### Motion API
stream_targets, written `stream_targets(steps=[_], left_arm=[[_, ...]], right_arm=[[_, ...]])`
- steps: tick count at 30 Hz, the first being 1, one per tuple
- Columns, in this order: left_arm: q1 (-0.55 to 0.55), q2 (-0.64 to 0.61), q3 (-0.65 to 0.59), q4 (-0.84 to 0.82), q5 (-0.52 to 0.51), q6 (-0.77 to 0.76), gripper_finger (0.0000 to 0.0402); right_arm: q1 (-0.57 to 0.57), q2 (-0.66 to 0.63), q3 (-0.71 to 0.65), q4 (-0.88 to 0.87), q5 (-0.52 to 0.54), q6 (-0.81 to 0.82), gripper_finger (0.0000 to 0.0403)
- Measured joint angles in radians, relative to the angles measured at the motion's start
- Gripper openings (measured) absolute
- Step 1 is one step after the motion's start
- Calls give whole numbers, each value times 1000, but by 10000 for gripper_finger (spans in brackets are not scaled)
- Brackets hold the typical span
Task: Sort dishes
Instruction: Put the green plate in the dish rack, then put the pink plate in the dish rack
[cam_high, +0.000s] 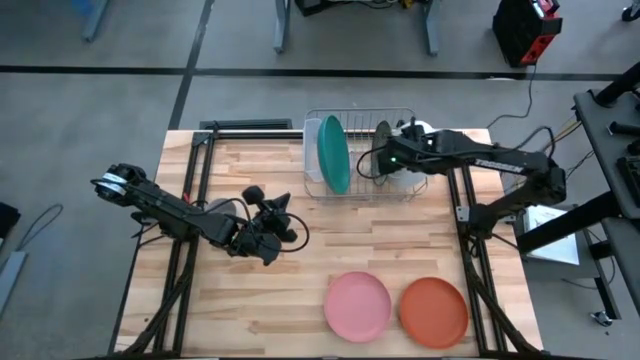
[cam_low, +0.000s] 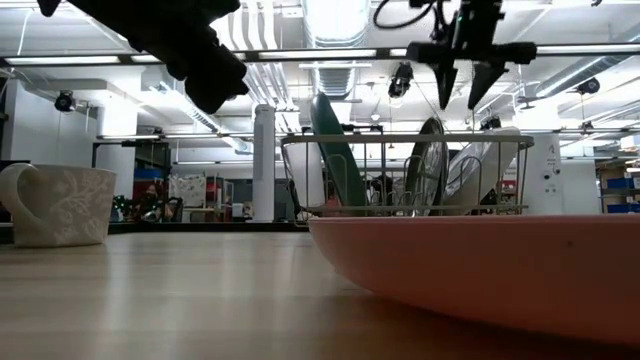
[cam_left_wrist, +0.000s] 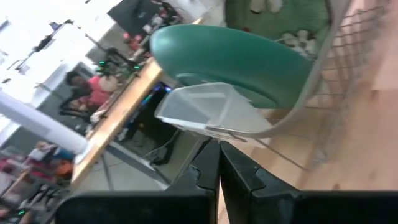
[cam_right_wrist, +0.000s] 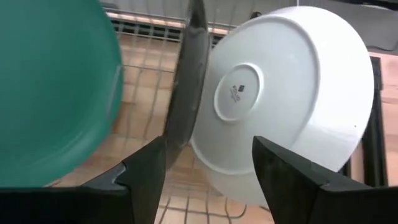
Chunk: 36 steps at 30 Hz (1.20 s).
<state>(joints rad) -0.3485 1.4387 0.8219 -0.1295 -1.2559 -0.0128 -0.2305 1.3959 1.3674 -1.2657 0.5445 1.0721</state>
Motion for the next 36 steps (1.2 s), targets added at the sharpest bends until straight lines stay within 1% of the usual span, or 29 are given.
stream_targets(steps=[5,6,8,9,10,15,17,19,21,24,26,29,32,36], left_arm=[[0,0,0,2,64,9,0],[0,0,0,2,93,17,0],[-1,0,0,3,183,42,0],[-1,0,0,5,247,52,0],[-2,0,0,7,333,60,0],[-2,0,0,92,863,110,0],[-2,0,1,150,1019,127,0],[-2,0,2,211,1116,148,0],[-2,0,2,260,1157,160,0],[-2,0,2,284,1161,148,0],[-2,0,2,293,1161,129,0],[-2,9,2,323,1161,91,0],[-8,48,2,382,1161,79,0],[-29,152,3,490,1169,74,0]], right_arm=[[71,-65,0,2,0,-25,221],[94,-75,-1,4,0,-41,221],[153,-92,-10,6,-2,-65,222],[187,-98,-18,6,-5,-68,223],[227,-101,-26,6,-11,-68,224],[428,-98,-76,18,-47,-48,220],[506,-80,-99,26,-93,-30,216],[577,-63,-123,46,-123,-7,214],[645,-51,-149,77,-141,1,213],[732,-40,-196,165,-171,2,213],[782,-40,-231,231,-210,-1,212],[841,-45,-289,347,-254,-10,209],[873,-46,-354,435,-261,4,206],[881,-46,-445,530,-283,35,207]])
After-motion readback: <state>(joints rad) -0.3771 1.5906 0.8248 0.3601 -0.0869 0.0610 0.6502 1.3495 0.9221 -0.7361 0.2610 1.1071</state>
